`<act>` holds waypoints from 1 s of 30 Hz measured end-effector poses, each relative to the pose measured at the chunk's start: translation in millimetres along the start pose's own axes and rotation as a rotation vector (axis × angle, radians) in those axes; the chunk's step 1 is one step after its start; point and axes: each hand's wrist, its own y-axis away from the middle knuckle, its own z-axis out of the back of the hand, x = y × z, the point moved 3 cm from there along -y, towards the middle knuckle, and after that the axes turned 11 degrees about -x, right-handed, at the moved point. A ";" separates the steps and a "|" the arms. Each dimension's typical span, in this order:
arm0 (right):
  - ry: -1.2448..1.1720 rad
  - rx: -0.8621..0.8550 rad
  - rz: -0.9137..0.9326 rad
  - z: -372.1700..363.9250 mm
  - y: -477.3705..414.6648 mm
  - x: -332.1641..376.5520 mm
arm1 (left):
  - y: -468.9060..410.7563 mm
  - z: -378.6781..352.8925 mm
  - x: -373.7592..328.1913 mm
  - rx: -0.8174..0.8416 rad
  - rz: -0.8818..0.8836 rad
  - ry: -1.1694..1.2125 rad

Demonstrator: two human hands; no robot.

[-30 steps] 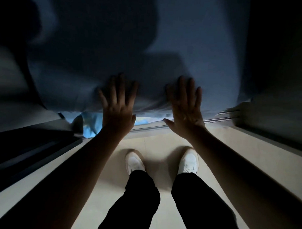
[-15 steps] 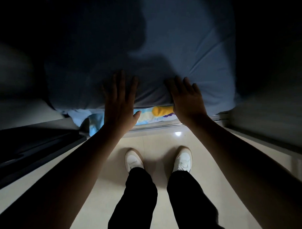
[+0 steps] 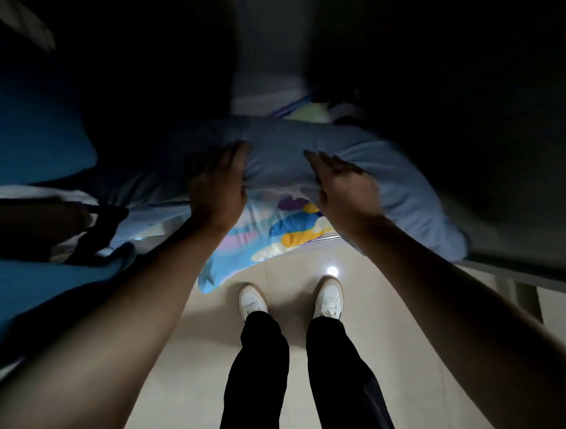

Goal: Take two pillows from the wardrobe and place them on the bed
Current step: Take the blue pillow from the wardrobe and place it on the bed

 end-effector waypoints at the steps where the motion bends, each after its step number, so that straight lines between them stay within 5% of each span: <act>1: 0.008 -0.026 -0.008 15.4 7.7 -1.2 | 0.0 15.3 -10.3 0.006 -0.009 -0.002; 4: 0.043 -0.070 -0.027 60.4 40.4 -2.4 | 13.0 55.5 -45.2 0.103 -0.041 -0.030; 13: 0.051 0.208 -0.113 113.3 140.4 5.6 | 89.1 131.6 -105.1 0.260 -0.029 -0.214; 30: 0.256 -0.023 -0.365 215.2 313.0 138.7 | 206.7 280.0 -93.0 0.178 -0.343 -0.107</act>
